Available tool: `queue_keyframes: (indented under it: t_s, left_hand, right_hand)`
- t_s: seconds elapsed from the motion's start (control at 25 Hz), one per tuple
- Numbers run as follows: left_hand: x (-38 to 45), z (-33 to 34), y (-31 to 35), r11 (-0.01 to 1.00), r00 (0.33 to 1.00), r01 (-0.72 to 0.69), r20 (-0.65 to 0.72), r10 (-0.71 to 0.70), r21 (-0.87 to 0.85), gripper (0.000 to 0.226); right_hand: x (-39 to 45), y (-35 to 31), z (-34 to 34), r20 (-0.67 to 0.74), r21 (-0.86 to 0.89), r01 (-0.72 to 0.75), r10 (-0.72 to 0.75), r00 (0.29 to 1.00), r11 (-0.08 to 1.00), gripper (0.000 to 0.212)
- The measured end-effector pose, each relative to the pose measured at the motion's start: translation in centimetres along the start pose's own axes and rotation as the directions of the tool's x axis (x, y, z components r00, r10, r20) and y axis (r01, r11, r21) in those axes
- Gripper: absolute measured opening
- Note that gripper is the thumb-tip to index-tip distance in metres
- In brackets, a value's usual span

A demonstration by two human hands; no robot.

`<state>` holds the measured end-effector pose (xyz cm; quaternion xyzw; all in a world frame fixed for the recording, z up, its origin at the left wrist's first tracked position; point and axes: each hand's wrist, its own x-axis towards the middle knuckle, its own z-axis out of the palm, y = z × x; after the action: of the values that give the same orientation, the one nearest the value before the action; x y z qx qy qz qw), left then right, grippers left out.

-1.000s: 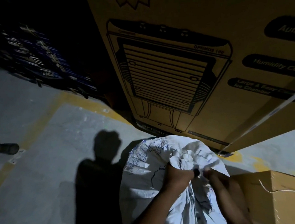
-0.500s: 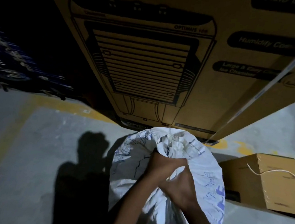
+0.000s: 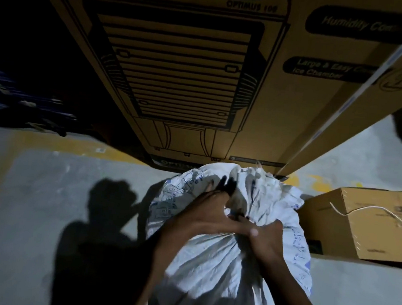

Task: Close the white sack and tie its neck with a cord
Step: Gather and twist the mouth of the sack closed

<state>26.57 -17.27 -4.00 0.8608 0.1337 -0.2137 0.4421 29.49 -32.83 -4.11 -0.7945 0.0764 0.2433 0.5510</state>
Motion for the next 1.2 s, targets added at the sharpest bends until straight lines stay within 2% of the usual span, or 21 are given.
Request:
queue_keyframes:
  t_s: [0.04,0.08,0.12,0.16,0.24,0.32,0.48,0.56,0.64,0.68,0.72,0.76,0.8,0.88,0.92,1.04,1.12,1.2]
  left_hand:
    - [0.0,0.0,-2.0,0.983,0.998,-0.038,0.049,0.029,0.181,0.127]
    - [-0.1,0.6,-3.6,0.961,0.995,-0.072,0.088,0.051,0.266,0.139]
    - [0.0,1.7,-5.0,0.958,0.992,-0.096,0.106,0.07,0.268,0.148]
    - [0.3,3.4,-5.9,0.97,0.989,-0.117,0.108,0.096,0.213,0.155]
    - [1.1,7.2,-6.5,0.992,0.992,-0.116,0.048,0.118,-0.053,0.154]
    - [1.4,10.3,-6.5,0.936,0.997,-0.063,-0.052,0.048,-0.346,0.134]
    - [2.4,13.6,-7.0,0.866,0.975,0.013,-0.186,-0.122,-0.5,0.089]
    - [2.4,13.8,-6.5,0.803,0.947,0.04,-0.233,-0.22,-0.595,0.062]
    - [2.4,13.9,-6.7,0.699,0.912,0.056,-0.248,-0.326,-0.713,0.049]
    - [2.4,13.7,-6.8,0.636,0.892,0.092,-0.22,-0.394,-0.767,0.048]
    - [2.4,13.6,-7.1,0.57,0.867,0.121,-0.194,-0.46,-0.813,0.047]
    - [2.6,13.6,-7.7,0.518,0.845,0.133,-0.177,-0.505,-0.845,0.043]
    - [2.8,13.4,-8.2,0.475,0.835,0.151,-0.145,-0.53,-0.867,0.044]
    - [2.8,13.2,-9.3,0.433,0.821,0.177,-0.11,-0.56,-0.884,0.059]
    - [2.7,13.0,-9.7,0.418,0.825,0.163,-0.109,-0.555,-0.893,0.059]
    - [1.9,12.4,-9.7,0.395,0.855,0.1,-0.124,-0.503,-0.913,0.049]
    - [1.7,12.3,-9.9,0.392,0.851,0.129,-0.101,-0.515,-0.911,0.048]
    - [1.4,12.0,-10.4,0.378,0.856,0.214,-0.014,-0.517,-0.901,0.059]
  right_hand:
    - [0.4,0.5,-0.3,0.002,0.026,-0.016,0.016,1.0,1.0,0.018]
    - [0.7,1.0,-0.4,0.002,0.03,-0.04,0.04,0.999,0.999,0.018]
    - [0.9,1.5,-0.3,0.01,0.023,-0.063,0.063,0.998,0.998,0.019]
    - [1.3,1.7,-0.1,0.019,0.036,-0.095,0.094,0.995,0.995,0.017]
    - [2.8,2.1,0.0,0.064,-0.005,-0.149,0.149,0.987,0.989,0.011]
    - [4.6,2.3,0.1,0.14,-0.119,-0.225,0.241,0.96,0.967,0.02]
    - [6.6,2.9,0.7,0.196,-0.183,-0.31,0.344,0.918,0.933,0.019]
    - [6.6,3.1,1.2,0.244,-0.15,-0.317,0.346,0.906,0.937,0.02]
    - [6.0,3.3,1.9,0.247,-0.172,-0.229,0.267,0.931,0.958,0.044]
    - [5.7,3.7,1.9,0.255,-0.255,-0.097,0.163,0.953,0.962,0.055]
    - [5.3,3.6,1.8,0.238,-0.351,0.08,0.006,0.971,0.933,0.059]
    - [5.1,4.0,1.1,0.261,-0.411,0.246,-0.146,0.954,0.878,0.053]
    - [5.1,3.9,0.2,0.294,-0.425,0.334,-0.221,0.93,0.841,0.049]
    - [5.6,4.6,-2.1,0.42,-0.431,0.346,-0.155,0.894,0.833,0.086]
    - [5.8,5.3,-2.8,0.471,-0.437,0.353,-0.124,0.873,0.827,0.098]
    - [5.6,7.5,-1.2,0.593,-0.342,0.366,-0.103,0.798,0.866,0.086]
    - [4.8,9.1,1.5,0.634,-0.245,0.369,-0.14,0.761,0.896,0.072]
    - [4.1,10.2,3.8,0.648,-0.225,0.467,-0.226,0.727,0.855,0.065]
